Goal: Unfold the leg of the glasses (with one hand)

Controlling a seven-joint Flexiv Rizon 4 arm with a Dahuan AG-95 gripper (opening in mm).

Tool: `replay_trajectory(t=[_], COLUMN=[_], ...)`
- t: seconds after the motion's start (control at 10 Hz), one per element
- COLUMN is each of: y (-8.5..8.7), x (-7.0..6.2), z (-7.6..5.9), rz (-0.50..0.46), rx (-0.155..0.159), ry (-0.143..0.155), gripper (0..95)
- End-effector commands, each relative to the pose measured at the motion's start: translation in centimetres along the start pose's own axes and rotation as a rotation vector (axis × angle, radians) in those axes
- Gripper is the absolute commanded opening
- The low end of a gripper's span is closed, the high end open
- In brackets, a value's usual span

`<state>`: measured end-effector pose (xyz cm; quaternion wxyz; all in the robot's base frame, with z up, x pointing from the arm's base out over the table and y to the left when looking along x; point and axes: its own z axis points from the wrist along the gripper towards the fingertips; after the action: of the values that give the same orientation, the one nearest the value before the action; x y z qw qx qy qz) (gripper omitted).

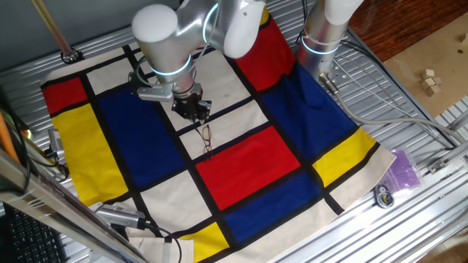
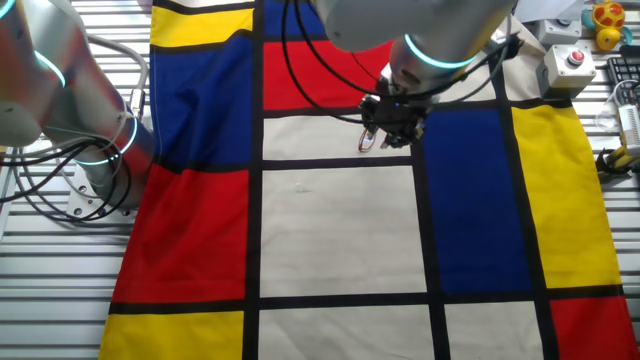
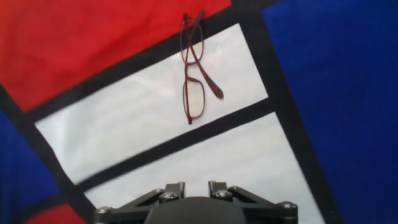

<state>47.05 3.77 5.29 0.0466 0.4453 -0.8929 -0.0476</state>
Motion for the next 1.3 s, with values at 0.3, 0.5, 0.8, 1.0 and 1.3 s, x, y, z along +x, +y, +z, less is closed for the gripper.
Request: replay_trajectory(t=[0.3,0.5,0.8,1.0,1.3], y=[-0.6,-0.6,-0.6,-0.6,-0.6], x=[1.5,1.5,1.5,1.5,1.5], z=[-0.4,-0.4,-0.4,-0.4,-0.4], rz=[-0.043,-0.095,-0.216,-0.216,-0.205], rx=[0.000,-0.014,-0.039,-0.050,-0.058], ry=[0.024,0.035,-0.026,-0.053,-0.064], gripper=[19.0,19.0,19.0,19.0,19.0])
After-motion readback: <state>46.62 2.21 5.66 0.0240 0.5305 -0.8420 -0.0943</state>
